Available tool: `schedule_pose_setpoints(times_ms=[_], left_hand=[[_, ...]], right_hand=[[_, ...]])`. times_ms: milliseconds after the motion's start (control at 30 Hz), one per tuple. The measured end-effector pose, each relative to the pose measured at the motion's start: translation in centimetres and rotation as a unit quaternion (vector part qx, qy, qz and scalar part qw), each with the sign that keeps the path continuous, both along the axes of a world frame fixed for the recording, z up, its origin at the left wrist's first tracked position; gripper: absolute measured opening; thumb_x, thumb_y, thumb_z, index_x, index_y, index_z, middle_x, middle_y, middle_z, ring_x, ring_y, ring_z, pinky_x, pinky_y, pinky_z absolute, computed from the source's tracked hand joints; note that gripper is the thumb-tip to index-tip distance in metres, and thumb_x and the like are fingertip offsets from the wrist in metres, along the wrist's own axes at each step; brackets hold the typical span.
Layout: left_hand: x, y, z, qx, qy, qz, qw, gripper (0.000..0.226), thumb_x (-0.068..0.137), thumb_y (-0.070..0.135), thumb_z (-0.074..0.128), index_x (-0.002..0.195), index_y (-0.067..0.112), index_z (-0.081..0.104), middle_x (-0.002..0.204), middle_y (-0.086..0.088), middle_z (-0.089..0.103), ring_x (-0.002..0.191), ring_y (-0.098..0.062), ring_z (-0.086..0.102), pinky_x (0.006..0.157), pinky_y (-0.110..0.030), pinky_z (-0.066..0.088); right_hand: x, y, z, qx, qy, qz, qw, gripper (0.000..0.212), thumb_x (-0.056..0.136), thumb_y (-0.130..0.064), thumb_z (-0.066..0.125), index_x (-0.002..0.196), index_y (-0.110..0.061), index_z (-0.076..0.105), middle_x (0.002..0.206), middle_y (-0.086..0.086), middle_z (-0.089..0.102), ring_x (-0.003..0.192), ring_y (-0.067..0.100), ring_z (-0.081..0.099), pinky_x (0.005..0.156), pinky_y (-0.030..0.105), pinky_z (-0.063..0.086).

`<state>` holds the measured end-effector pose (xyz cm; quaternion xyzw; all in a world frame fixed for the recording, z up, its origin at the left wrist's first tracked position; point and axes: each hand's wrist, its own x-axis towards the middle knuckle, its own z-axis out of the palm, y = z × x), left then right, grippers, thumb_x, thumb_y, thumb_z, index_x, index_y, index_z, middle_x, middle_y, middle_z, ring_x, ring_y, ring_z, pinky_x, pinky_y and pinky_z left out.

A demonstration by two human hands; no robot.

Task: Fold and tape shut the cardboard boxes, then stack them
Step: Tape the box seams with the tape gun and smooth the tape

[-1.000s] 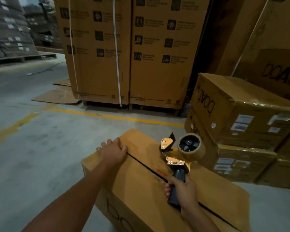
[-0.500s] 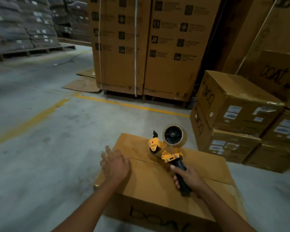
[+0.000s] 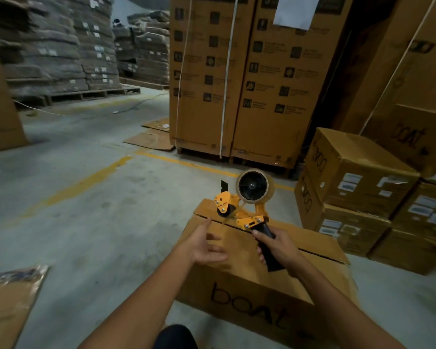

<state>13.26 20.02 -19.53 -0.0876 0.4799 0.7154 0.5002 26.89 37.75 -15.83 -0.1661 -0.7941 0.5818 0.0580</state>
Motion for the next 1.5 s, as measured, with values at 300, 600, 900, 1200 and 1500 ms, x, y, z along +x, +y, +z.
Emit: schedule_pose_setpoints(times_ms=[300, 600, 900, 1200, 1500], left_hand=[[0.1, -0.9, 0.5, 0.055, 0.021, 0.006, 0.998, 0.037, 0.105, 0.029, 0.043, 0.103, -0.004, 0.061, 0.071, -0.016, 0.066, 0.049, -0.017, 0.063, 0.04, -0.018, 0.051], [-5.9, -1.3, 2.6, -0.128, 0.287, -0.044, 0.948, 0.028, 0.105, 0.019, 0.043, 0.095, 0.001, 0.062, 0.066, -0.01, 0.065, 0.051, -0.016, 0.058, 0.047, -0.022, 0.045], [-14.7, -0.6, 0.2, -0.191, 0.336, -0.045, 0.921, 0.029, 0.099, 0.007, 0.039, 0.092, -0.004, 0.065, 0.063, -0.013, 0.063, 0.049, -0.018, 0.057, 0.046, -0.023, 0.045], [-19.8, -2.4, -5.5, -0.285, 0.401, -0.106, 0.864, 0.026, 0.095, 0.01, 0.045, 0.094, -0.003, 0.068, 0.056, -0.009, 0.06, 0.042, -0.017, 0.053, 0.044, -0.019, 0.038], [-20.7, -3.0, -9.3, -0.259, 0.374, -0.125, 0.882, 0.025, 0.097, 0.011, 0.04, 0.094, 0.003, 0.063, 0.055, -0.005, 0.055, 0.042, -0.015, 0.044, 0.047, -0.023, 0.028]], right_hand=[[0.5, 0.6, 1.4, 0.02, 0.02, 0.023, 0.999, 0.026, 0.097, -0.028, 0.065, 0.113, -0.008, 0.06, 0.07, 0.009, 0.066, 0.06, 0.025, 0.062, 0.054, 0.032, 0.051], [-2.5, 2.5, 0.0, 0.065, 0.029, 0.067, 0.995, 0.029, 0.094, -0.022, 0.07, 0.104, 0.003, 0.058, 0.073, 0.01, 0.066, 0.062, 0.022, 0.062, 0.061, 0.032, 0.053], [-12.9, 4.4, -0.9, 0.176, -0.01, 0.104, 0.979, 0.009, 0.091, -0.007, 0.068, 0.095, -0.002, 0.063, 0.069, 0.006, 0.067, 0.061, 0.018, 0.065, 0.06, 0.029, 0.054], [-19.4, 3.9, -5.4, 0.196, -0.047, 0.118, 0.972, 0.012, 0.086, 0.001, 0.066, 0.08, -0.009, 0.062, 0.056, 0.002, 0.064, 0.05, 0.015, 0.06, 0.055, 0.03, 0.051], [-20.4, 3.8, -9.0, 0.196, -0.056, 0.114, 0.972, 0.004, 0.089, -0.004, 0.068, 0.088, -0.009, 0.067, 0.068, 0.007, 0.069, 0.055, 0.018, 0.064, 0.058, 0.034, 0.056]])
